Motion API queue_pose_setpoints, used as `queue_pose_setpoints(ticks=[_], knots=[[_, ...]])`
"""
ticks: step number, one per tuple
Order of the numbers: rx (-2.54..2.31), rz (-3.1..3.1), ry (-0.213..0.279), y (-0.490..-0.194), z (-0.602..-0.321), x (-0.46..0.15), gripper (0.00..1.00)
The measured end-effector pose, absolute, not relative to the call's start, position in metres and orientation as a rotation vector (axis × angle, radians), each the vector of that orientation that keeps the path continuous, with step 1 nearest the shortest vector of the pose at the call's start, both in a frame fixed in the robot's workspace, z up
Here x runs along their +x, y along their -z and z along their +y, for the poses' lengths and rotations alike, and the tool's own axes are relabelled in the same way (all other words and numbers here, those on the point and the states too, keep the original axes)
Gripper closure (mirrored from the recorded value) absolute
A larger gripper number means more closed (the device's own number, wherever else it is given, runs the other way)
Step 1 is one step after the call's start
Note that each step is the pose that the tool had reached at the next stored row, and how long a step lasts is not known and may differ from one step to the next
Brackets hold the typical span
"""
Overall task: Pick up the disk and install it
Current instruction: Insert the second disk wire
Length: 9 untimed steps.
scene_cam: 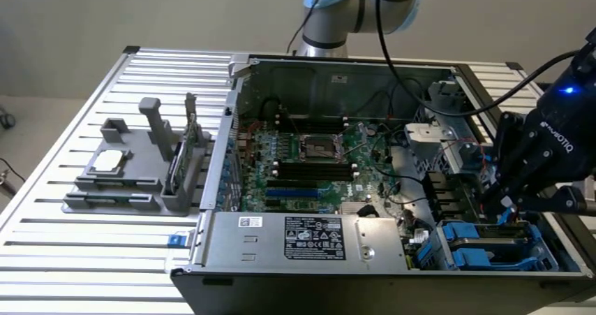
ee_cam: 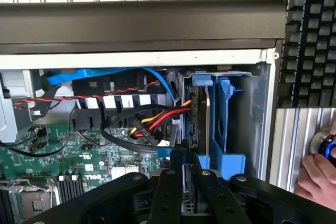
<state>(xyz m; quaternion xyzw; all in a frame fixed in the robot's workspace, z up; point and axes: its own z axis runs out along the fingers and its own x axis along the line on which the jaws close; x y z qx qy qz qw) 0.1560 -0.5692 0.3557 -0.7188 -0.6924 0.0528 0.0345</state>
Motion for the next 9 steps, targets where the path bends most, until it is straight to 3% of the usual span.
queue_pose_setpoints(ticks=[9], knots=[[-2.193,-2.117,-0.126,-0.3514,-0.5782,0.1595,0.84]])
